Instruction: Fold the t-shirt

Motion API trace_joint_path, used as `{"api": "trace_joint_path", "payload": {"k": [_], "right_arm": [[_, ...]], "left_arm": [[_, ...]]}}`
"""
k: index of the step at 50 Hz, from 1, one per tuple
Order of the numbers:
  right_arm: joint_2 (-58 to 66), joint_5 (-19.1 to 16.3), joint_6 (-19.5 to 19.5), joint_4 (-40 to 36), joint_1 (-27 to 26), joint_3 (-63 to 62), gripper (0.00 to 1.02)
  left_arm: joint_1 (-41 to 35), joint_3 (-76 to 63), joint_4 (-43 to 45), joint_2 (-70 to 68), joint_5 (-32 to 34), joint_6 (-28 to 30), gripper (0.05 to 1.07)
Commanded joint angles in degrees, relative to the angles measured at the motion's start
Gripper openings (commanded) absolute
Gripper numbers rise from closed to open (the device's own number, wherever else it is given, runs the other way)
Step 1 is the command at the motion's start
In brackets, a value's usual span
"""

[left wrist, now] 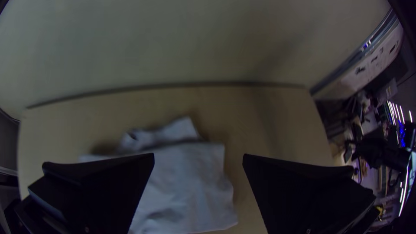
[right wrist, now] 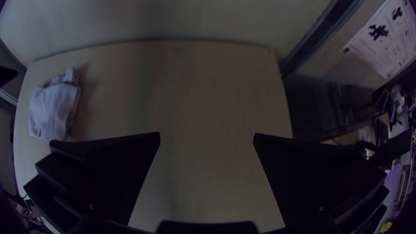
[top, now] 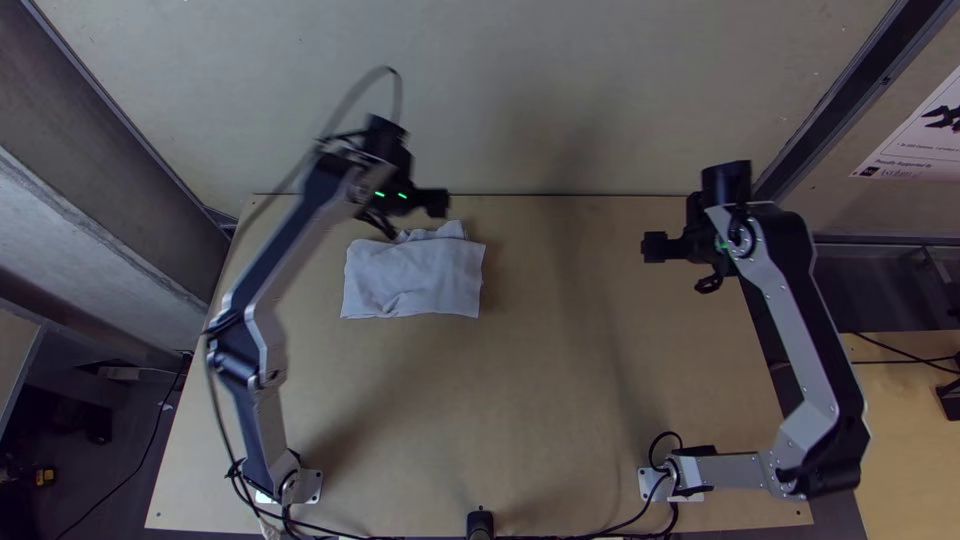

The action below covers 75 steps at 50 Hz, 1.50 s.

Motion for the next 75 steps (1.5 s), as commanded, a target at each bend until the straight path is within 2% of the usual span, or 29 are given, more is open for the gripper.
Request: {"api": "trace_joint_path", "payload": {"k": [1,13,18,22,29,36,43,47,54,64,75], "right_arm": [[-3.68,0.68,-2.61,2.38,-0.6,1.79,0.99],[-13.35,0.68,-4.1,10.38,-3.15,-0.49,0.99],[-19.59,0.59,-4.37,16.09,-2.8,-3.48,0.99],[-25.3,0.59,-5.07,20.84,-1.83,-6.38,0.99],[-32.42,0.59,-5.33,21.19,-0.87,-8.49,0.99],[-41.04,0.59,-8.32,22.42,-0.78,-13.68,0.99],[-50.62,0.59,-9.9,24.62,-0.96,-19.65,0.99],[-56.94,0.5,-10.87,26.64,-0.87,-23.96,0.99],[-69.34,-0.46,-12.8,31.48,-0.6,-33.37,0.99],[-82.96,-1.96,-15.09,32.71,-0.34,-44.53,0.99],[-83.31,-1.96,-14.82,38.24,-0.25,-53.67,0.99]], "left_arm": [[3.98,-2.48,-1.19,-7.84,-0.39,4.23,1.03],[14.61,-10.65,0.39,-22.17,-0.39,11.08,1.03],[18.66,-15.75,2.68,-28.67,-0.39,13.01,1.03],[22.09,-22.25,6.99,-34.74,-0.39,13.72,1.03],[26.13,-32.97,13.49,-46.16,-0.39,14.77,1.03],[29.56,-46.86,23.33,-59.35,-0.39,18.73,1.03],[30.52,-60.04,28.52,-71.74,-0.47,23.47,1.03],[32.19,-68.57,35.64,-79.3,-0.47,25.49,1.03],[33.86,-78.24,39.94,-89.58,-0.56,25.49,1.03],[36.32,-90.63,47.94,-102.68,-0.74,25.14,1.01],[37.2,-99.16,51.99,-110.32,-0.65,24.97,1.02]]}}
